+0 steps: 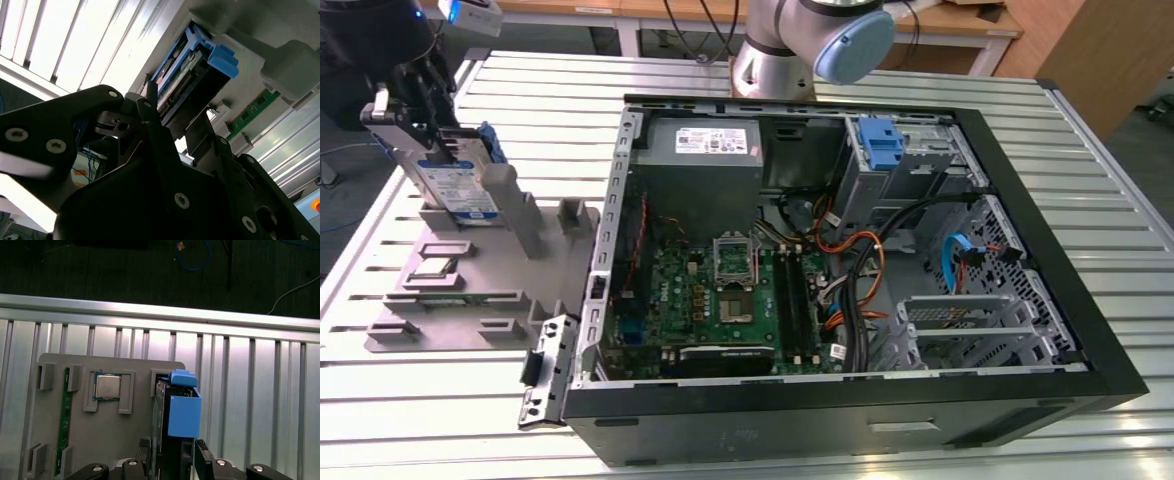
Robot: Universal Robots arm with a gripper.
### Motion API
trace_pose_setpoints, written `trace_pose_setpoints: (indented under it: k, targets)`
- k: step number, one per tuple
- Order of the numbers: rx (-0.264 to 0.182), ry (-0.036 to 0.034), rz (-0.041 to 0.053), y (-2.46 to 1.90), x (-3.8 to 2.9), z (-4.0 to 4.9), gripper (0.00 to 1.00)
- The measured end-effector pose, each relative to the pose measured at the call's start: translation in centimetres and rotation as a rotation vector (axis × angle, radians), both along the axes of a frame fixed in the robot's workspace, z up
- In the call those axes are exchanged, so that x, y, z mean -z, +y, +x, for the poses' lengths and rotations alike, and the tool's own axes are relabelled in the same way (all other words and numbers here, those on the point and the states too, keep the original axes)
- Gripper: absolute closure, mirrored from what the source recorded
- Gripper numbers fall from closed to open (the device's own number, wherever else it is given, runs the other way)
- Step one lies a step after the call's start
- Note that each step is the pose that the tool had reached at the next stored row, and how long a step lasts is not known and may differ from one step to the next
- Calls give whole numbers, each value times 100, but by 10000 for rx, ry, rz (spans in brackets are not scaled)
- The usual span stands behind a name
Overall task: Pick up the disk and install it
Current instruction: 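Pick up the disk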
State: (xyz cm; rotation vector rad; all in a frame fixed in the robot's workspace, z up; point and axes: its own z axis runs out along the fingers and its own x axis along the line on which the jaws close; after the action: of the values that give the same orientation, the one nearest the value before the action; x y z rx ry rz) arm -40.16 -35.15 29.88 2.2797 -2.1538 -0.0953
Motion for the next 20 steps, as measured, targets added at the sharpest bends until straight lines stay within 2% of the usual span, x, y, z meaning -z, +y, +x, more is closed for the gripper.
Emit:
trace_pose_setpoints:
  k: [3,4,5,6,20]
  targets:
    - [0,-1,0,0,-1,0,53]
    - [0,-1,0,0,-1,0,60]
    - [0,2,-1,0,-2,0,60]
    - [0,1,0,0,-2,0,65]
    - [0,0,0,0,-5,0,65]
